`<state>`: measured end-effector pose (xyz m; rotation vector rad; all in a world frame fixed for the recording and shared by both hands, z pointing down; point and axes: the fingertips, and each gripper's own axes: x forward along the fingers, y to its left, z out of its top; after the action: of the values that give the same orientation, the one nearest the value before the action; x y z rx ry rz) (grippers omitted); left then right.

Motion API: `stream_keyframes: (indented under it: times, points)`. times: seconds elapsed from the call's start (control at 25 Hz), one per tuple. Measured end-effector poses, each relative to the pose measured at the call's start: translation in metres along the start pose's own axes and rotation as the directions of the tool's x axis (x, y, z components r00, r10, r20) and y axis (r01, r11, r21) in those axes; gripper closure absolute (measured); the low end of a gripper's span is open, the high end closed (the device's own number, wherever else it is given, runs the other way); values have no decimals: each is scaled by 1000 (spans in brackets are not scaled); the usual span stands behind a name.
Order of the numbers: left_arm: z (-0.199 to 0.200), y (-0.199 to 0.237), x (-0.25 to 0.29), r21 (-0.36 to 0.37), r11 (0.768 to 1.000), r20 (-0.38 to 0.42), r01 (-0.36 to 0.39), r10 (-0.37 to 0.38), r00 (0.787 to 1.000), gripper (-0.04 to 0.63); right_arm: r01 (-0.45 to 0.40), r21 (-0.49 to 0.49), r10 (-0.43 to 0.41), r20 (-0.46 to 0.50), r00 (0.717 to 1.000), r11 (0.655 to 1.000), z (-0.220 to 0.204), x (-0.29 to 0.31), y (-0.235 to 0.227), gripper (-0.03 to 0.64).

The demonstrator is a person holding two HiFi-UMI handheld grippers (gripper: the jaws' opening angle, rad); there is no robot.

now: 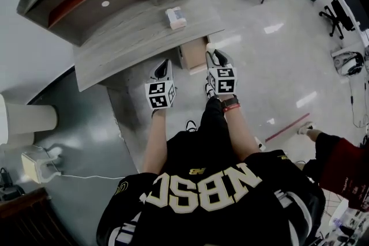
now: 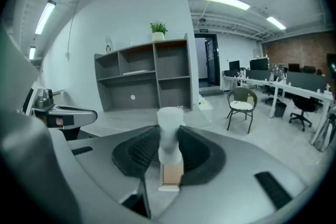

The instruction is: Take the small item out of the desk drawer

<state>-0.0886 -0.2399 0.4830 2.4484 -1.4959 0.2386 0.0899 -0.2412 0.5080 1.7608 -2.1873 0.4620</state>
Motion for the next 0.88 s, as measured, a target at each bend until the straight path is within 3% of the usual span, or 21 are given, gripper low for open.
stream_keyframes:
  times: [0.36, 0.64, 0.88]
  points:
    - [51, -8, -25, 42, 999, 124, 8, -13, 992, 581, 6, -14, -4, 133, 991, 1000, 47, -32, 13, 497]
    - [95, -15, -45, 100, 995, 228, -10, -13, 974, 581, 5, -53, 8, 246, 969, 999, 92, -59, 23, 497]
    - [118, -20, -55, 97, 995, 281, -19, -9, 960, 581, 7, -91, 21, 297, 955, 996, 118, -74, 30, 497]
